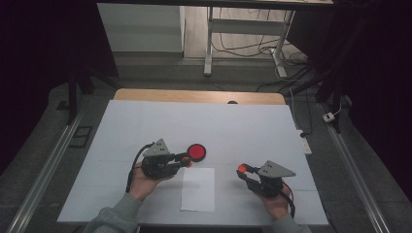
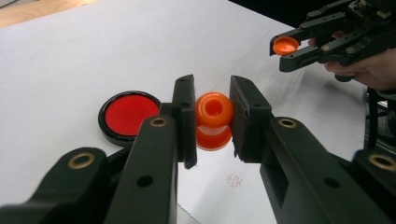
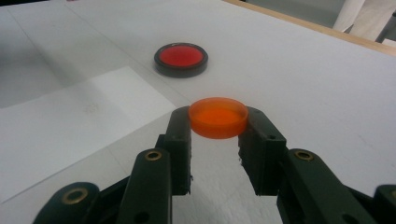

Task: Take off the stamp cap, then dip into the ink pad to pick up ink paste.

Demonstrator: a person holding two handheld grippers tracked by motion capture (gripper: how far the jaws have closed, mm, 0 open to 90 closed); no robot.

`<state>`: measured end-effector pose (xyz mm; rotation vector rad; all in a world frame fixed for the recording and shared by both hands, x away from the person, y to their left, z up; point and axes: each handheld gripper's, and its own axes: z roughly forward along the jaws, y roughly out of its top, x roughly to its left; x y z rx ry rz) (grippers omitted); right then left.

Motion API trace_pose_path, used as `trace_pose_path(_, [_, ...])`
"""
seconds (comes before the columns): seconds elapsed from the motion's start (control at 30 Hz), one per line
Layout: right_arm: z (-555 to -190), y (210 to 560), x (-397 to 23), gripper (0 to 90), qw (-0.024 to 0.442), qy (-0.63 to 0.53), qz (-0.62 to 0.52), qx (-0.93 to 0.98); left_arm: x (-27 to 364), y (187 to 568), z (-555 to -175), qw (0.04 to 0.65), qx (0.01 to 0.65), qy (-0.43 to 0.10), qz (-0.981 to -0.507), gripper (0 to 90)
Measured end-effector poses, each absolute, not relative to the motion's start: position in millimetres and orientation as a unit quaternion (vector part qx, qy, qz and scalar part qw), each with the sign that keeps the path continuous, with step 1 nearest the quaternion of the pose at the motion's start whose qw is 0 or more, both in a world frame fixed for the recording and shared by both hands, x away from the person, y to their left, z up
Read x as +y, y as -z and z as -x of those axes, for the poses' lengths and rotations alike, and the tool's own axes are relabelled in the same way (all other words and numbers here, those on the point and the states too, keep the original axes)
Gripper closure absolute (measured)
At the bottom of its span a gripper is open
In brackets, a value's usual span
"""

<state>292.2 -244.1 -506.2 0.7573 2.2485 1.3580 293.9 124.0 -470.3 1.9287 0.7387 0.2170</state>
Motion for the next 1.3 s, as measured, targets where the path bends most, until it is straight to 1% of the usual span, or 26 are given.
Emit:
trace_pose_path(0.4, [-288,505,-265,64.8,0.21,-0.486,-0.283,0.8,127,469,-295,0.51,0.311,-0.097,-0.796,72.7])
trace_pose_path(1.3, [-290,504,-265,64.8,0.209,-0.488,-0.279,0.8,125,467,-306,0.507,0.321,-0.119,-0.791,72.7])
